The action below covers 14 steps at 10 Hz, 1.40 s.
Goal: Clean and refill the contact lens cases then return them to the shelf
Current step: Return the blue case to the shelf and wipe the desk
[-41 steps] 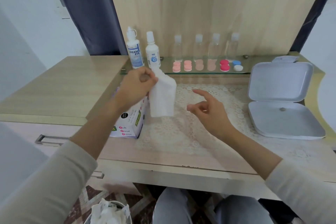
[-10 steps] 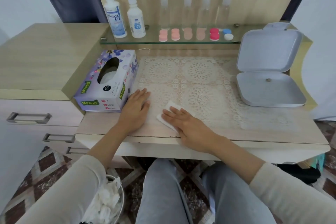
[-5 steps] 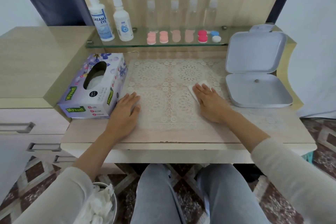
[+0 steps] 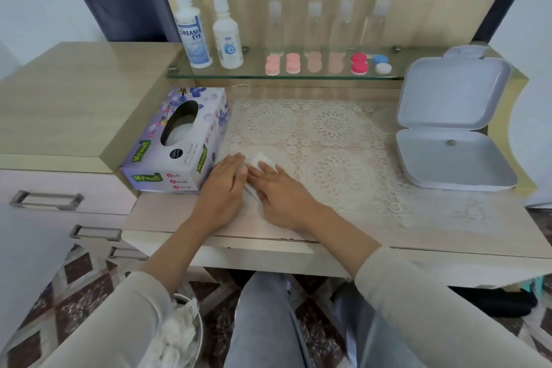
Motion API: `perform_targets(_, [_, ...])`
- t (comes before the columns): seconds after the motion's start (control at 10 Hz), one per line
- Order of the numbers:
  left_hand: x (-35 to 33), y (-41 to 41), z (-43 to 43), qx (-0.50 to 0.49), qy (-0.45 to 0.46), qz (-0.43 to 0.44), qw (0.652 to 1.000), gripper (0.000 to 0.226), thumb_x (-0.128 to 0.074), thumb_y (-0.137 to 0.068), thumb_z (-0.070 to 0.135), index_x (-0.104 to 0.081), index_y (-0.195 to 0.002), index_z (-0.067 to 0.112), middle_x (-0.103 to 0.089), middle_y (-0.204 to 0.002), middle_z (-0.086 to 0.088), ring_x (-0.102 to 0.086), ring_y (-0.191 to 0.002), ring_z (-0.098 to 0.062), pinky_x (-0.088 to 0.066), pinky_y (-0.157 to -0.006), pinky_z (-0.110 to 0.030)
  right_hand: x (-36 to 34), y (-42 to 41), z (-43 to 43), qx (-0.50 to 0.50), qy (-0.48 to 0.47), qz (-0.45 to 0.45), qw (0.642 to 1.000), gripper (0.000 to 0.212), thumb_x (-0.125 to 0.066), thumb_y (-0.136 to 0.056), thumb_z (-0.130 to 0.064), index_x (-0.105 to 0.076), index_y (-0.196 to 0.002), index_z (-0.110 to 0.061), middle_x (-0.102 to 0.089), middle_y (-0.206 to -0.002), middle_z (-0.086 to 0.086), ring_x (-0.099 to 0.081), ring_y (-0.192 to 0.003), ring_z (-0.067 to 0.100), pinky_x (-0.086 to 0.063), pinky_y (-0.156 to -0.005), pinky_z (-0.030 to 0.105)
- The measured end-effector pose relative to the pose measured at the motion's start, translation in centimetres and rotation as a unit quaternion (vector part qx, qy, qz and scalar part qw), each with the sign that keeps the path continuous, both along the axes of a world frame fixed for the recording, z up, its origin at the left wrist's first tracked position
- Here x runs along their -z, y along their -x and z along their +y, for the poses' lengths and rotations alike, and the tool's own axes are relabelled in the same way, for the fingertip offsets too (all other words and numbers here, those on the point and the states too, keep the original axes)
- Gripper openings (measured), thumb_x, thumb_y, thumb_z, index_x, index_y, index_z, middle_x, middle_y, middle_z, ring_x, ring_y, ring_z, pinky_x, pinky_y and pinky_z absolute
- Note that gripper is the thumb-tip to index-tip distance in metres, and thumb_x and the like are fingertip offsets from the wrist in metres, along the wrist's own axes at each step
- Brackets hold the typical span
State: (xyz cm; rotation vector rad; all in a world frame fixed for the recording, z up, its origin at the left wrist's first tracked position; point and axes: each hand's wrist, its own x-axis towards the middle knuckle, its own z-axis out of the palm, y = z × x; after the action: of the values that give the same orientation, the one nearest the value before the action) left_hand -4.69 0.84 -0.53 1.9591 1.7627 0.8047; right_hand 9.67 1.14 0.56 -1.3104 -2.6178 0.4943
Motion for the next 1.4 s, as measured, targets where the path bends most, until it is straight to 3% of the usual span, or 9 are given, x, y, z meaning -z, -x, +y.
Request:
perform_targets(0.2, [0.0, -0.1, 0.0, 0.002, -0.003, 0.017, 1.000, 0.040, -0.033, -0.099, 0.021, -0.039, -0.137, 0.009, -0.035, -0.146, -0.003, -0.025, -0.137, -0.013, -0.007, -0.105, -0.014, 0.9, -3.7, -4.6, -0.051, -0.015, 0.026, 0.998, 0.052, -0.016, -0.095, -0.025, -0.024, -0.145, -0.016, -0.019, -0.153, -0.001, -0.007, -0.142, 0.013, 0.008, -0.110, 0.021])
perform_targets(0.3, [0.1, 0.0, 0.1, 0.009, -0.002, 0.034, 0.999, 0.040, -0.032, -0.099, 0.023, -0.040, -0.137, 0.010, -0.034, -0.147, -0.002, -0.023, -0.138, -0.012, -0.007, -0.106, -0.016, 1.2, -7.0, -5.4, -0.039, -0.019, 0.018, 0.999, 0.069, -0.001, -0.083, -0.038, -0.023, -0.145, -0.020, -0.015, -0.152, -0.008, 0.001, -0.136, 0.002, 0.010, -0.109, 0.018])
perform_targets(0.4, [0.2, 0.1, 0.1, 0.013, -0.001, 0.040, 0.999, 0.040, -0.033, -0.099, 0.023, -0.040, -0.137, 0.010, -0.033, -0.147, -0.002, -0.023, -0.138, -0.012, -0.006, -0.107, -0.017, 0.9, -10.7, -4.6, 0.031, -0.019, -0.004, 0.999, 0.063, -0.002, -0.086, -0.037, -0.017, -0.146, -0.024, -0.008, -0.151, -0.014, 0.003, -0.139, 0.002, 0.010, -0.110, 0.018])
perform_targets(0.6, [0.3, 0.2, 0.2, 0.015, 0.000, 0.046, 0.999, 0.040, -0.034, -0.099, 0.023, -0.041, -0.136, 0.010, -0.033, -0.148, -0.002, -0.022, -0.138, -0.013, -0.007, -0.111, -0.022, -0.1, -12.9, 0.4, 0.158, 0.004, -0.056, 0.986, 0.049, -0.022, -0.099, -0.016, -0.011, -0.147, -0.017, -0.006, -0.155, -0.002, -0.002, -0.143, 0.014, 0.002, -0.114, 0.028])
perform_targets(0.9, [0.4, 0.2, 0.3, 0.018, -0.007, 0.045, 0.999, 0.040, -0.034, -0.099, 0.023, -0.041, -0.136, 0.011, -0.033, -0.148, -0.002, -0.022, -0.138, -0.012, -0.006, -0.107, -0.018, -0.6, -5.5, 0.2, 0.064, 0.015, -0.039, 0.997, 0.052, -0.028, -0.100, -0.030, -0.012, -0.147, -0.014, -0.006, -0.156, 0.001, -0.001, -0.143, 0.016, 0.001, -0.114, 0.029])
perform_targets(1.0, [0.4, 0.2, 0.3, 0.018, -0.007, 0.044, 0.999, 0.040, -0.034, -0.099, 0.024, -0.041, -0.136, 0.011, -0.033, -0.148, -0.002, -0.022, -0.138, -0.013, -0.007, -0.110, -0.021, -0.4, -6.5, -1.9, 0.023, 0.021, 0.000, 1.000, 0.049, -0.034, -0.099, -0.022, -0.021, -0.146, -0.018, -0.015, -0.154, -0.004, -0.006, -0.142, 0.012, -0.003, -0.115, 0.027])
perform_targets(1.1, [0.5, 0.3, 0.3, 0.026, -0.004, 0.054, 0.998, 0.041, -0.034, -0.099, 0.025, -0.039, -0.137, 0.011, -0.031, -0.149, -0.003, -0.021, -0.139, -0.014, -0.008, -0.112, -0.025, -0.1, -8.5, -3.8, 0.042, 0.007, 0.061, 0.997, 0.042, -0.044, -0.093, -0.012, -0.047, -0.134, -0.019, -0.040, -0.143, -0.004, -0.031, -0.136, 0.014, -0.028, -0.111, 0.037])
perform_targets(1.2, [0.2, 0.4, 0.2, 0.041, 0.015, 0.063, 0.997, 0.044, -0.033, -0.099, 0.027, -0.035, -0.140, 0.011, -0.026, -0.151, -0.002, -0.016, -0.140, -0.014, -0.005, -0.112, -0.024, -0.3, -9.7, -5.2, 0.116, -0.031, 0.125, 0.985, 0.032, -0.052, -0.082, -0.005, -0.070, -0.106, -0.014, -0.063, -0.118, -0.001, -0.059, -0.111, 0.020, -0.049, -0.091, 0.038])
perform_targets(1.4, [-0.7, 0.6, -1.1, 0.065, 0.009, 0.110, 0.992, 0.044, -0.041, -0.097, 0.026, -0.039, -0.137, 0.010, -0.028, -0.150, -0.004, -0.021, -0.138, -0.017, -0.008, -0.109, -0.020, -2.4, -9.8, -5.5, 0.177, -0.057, 0.104, 0.977, 0.018, -0.060, -0.082, -0.002, -0.074, -0.091, -0.009, -0.072, -0.094, 0.006, -0.066, -0.088, 0.022, -0.039, -0.073, 0.017])
